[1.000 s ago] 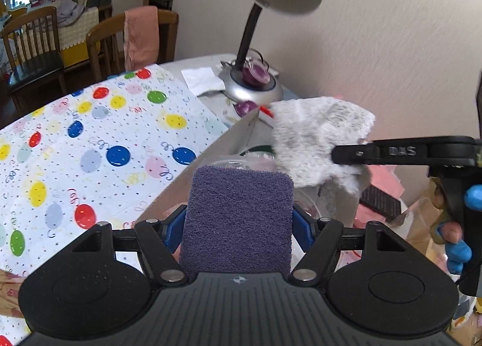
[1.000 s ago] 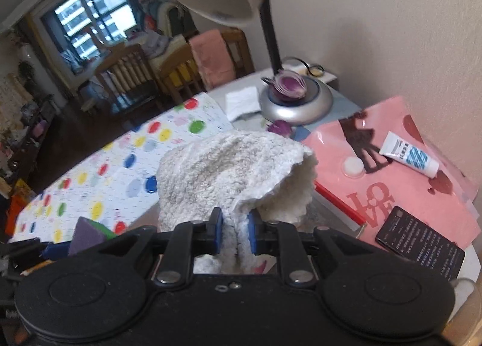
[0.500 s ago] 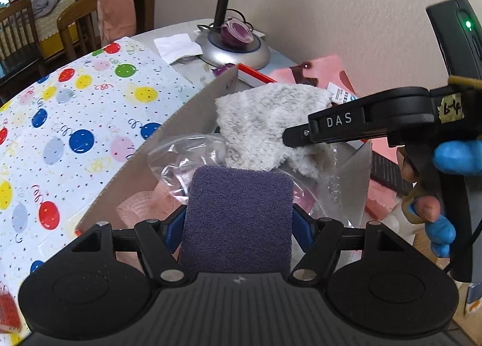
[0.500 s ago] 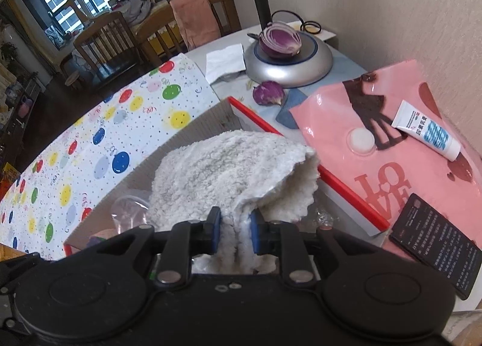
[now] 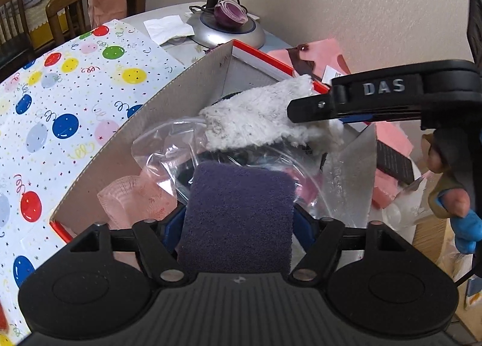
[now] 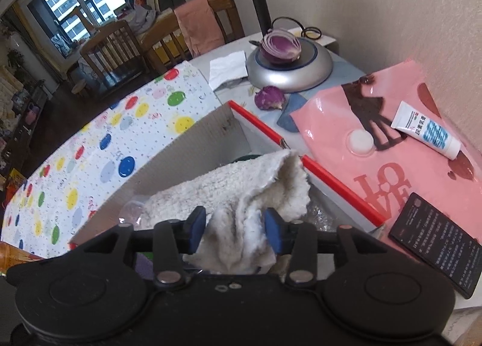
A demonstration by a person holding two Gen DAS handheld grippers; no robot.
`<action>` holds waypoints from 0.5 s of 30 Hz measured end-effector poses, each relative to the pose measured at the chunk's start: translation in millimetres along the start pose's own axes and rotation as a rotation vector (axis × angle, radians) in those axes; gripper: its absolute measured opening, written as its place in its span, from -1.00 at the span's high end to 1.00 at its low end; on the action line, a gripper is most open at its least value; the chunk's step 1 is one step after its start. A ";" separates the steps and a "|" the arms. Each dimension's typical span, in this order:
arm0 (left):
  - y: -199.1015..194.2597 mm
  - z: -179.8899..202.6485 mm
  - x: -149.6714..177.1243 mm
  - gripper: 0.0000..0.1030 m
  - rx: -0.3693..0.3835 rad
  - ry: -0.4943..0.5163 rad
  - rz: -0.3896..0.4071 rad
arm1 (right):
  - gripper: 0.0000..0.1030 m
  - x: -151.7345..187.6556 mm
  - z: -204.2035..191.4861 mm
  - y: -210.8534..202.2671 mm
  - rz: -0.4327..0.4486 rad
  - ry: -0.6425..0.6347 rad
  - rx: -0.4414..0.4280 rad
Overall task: Organize soft objects
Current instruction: 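Lower the cloth and sponge into the box and open both tools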
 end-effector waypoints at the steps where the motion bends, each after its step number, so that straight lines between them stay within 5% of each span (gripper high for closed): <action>1: -1.2 0.0 1.2 -0.51 0.002 -0.002 0.002 | 0.11 0.0 0.2 -3.2 0.007 0.001 -0.006; 15: -57.4 -1.0 15.3 -0.52 -0.031 0.027 0.140 | -0.14 19.5 -12.0 -59.6 0.096 -0.027 -0.071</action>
Point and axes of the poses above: each gripper's, at about its wrist camera, not at the fingertips, and y roughly the way its jaws point, z to its right, x to its underside, the point moved 6 cm from there along y, roughly the way its jaws point, and after that the axes turned 13 degrees about y, right-handed, at the moved point
